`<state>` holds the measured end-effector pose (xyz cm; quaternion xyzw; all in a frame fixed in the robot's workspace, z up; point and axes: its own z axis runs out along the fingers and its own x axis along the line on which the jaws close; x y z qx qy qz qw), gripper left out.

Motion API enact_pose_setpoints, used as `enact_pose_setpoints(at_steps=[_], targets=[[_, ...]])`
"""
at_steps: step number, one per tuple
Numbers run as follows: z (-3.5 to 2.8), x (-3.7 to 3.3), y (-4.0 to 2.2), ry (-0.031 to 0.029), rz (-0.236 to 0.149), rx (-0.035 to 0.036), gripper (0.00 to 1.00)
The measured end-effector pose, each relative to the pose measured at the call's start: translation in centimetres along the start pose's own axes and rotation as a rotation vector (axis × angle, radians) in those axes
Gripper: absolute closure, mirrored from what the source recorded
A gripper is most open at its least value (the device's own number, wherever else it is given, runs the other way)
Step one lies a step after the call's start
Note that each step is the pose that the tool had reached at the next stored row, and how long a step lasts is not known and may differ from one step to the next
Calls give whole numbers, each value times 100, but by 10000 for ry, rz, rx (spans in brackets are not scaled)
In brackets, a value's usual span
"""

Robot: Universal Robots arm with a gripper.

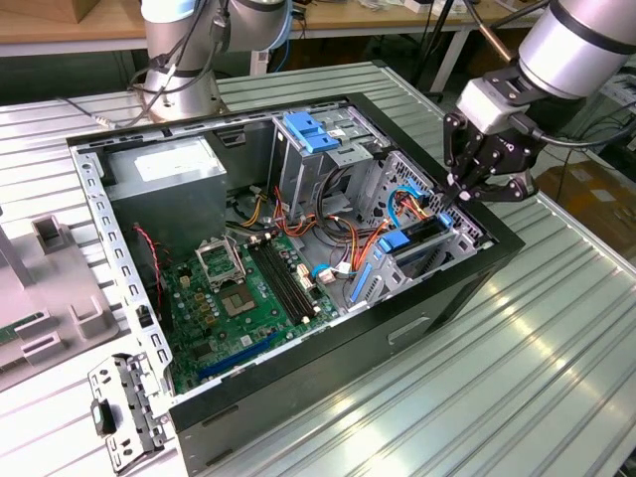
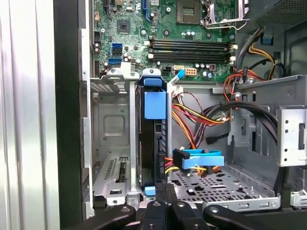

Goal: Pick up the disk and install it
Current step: 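Insert the first disk wire, then insert the second disk wire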

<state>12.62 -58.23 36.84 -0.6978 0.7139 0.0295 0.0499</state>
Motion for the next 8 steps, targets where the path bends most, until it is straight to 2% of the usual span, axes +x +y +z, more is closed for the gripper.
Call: enact_pose_setpoints(at_steps=[8], targets=[[-2,-1,-7,-1,0,0,89]])
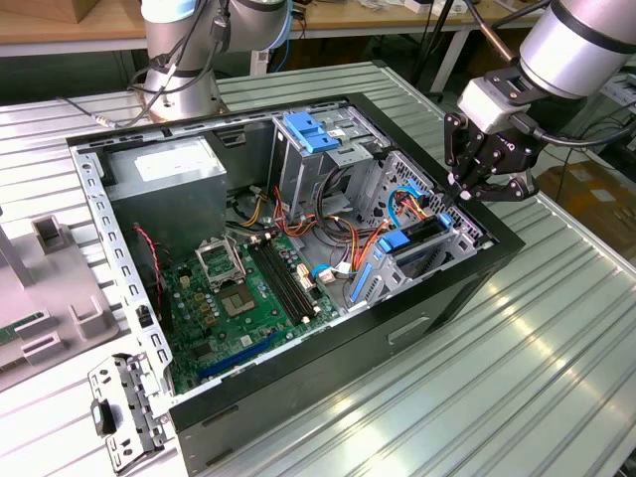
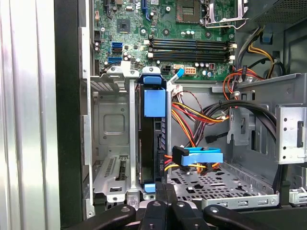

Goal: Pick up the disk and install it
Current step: 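Insert the second disk wire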

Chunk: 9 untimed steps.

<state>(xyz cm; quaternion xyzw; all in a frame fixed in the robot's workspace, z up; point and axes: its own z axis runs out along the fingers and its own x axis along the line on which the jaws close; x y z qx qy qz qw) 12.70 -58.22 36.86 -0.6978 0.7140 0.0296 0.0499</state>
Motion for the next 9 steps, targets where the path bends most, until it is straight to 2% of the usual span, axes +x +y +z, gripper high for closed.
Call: enact_pose_setpoints(at_steps=[6,7,8,9], targets=[[0,0,-1,0,0,-1,89],[0,0,-1,0,0,0,89],[0,0,-1,0,0,0,83],[0,0,-1,0,0,0,83]])
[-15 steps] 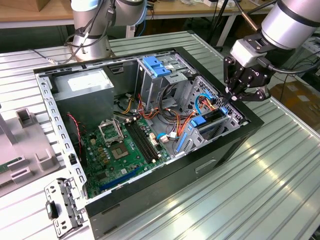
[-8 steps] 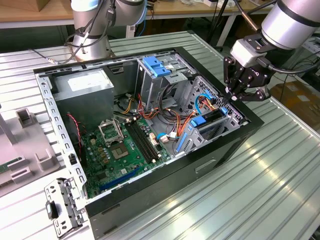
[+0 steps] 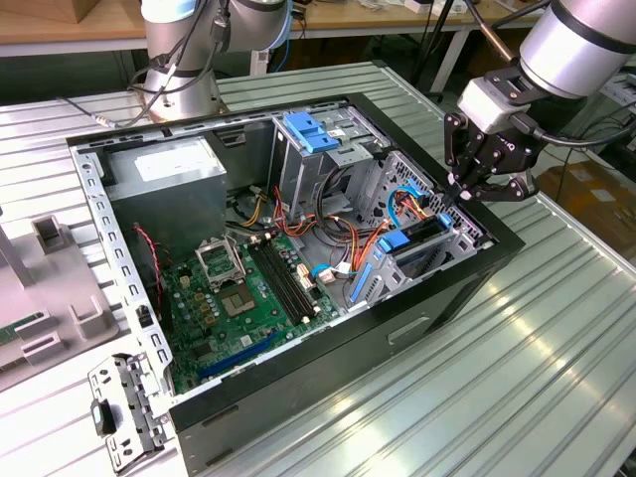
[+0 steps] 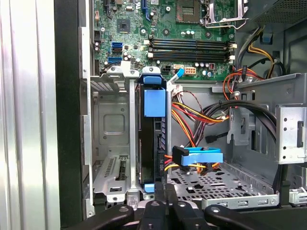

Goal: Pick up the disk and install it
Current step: 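Insert the second disk wire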

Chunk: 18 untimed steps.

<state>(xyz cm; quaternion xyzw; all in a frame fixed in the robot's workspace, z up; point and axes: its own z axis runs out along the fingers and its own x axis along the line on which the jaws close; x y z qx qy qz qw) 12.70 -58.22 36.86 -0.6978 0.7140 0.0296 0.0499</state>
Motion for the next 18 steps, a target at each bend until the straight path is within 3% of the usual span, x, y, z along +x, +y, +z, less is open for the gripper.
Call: enact_pose_setpoints(at_steps=[2,3,13,18], targets=[[0,0,0,0,0,0,70],[0,0,0,0,0,0,58],[-16,-2,1,0,-1,0,58],[-18,-1,46,0,0,1,58]])
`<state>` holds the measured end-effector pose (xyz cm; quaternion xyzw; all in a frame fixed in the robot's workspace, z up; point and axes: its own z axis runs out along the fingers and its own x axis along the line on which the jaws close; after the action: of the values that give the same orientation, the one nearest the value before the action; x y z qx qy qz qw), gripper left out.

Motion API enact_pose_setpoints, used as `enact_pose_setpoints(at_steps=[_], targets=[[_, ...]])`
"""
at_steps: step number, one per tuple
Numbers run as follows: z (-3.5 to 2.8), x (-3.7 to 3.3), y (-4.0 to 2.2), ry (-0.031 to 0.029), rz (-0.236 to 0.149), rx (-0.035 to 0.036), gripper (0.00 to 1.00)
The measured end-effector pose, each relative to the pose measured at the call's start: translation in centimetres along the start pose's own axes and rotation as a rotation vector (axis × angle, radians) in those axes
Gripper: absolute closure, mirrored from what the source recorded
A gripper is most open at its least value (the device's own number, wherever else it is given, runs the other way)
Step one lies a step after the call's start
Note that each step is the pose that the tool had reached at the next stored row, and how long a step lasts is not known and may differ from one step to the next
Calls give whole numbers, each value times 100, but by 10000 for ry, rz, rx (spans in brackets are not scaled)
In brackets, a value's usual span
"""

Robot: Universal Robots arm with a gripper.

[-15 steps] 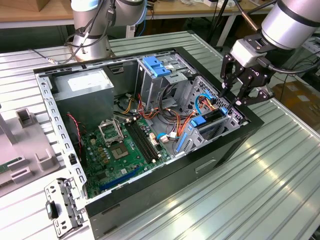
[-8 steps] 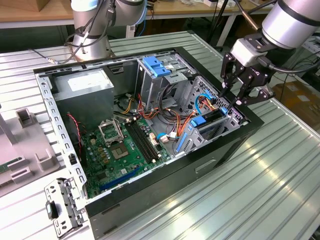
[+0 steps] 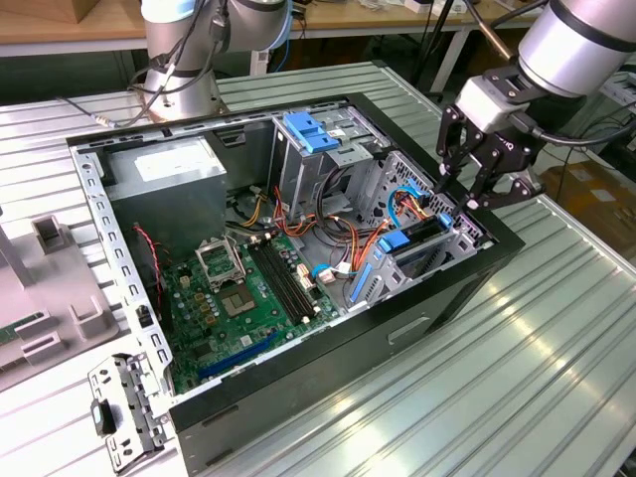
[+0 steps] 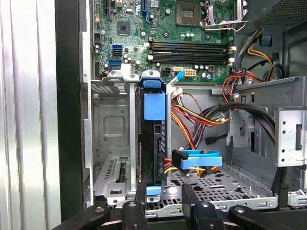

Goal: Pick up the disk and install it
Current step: 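Insert the second disk wire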

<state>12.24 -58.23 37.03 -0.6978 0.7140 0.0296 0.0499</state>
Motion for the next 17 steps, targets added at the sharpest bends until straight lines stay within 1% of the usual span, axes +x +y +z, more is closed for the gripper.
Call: enact_pose_setpoints(at_steps=[5,9,12,17], targets=[[-4,0,45,1,0,1,58],[-36,-4,44,-1,-1,1,58],[-47,-5,55,-2,1,3,58],[-53,-4,108,-2,-2,13,58]])
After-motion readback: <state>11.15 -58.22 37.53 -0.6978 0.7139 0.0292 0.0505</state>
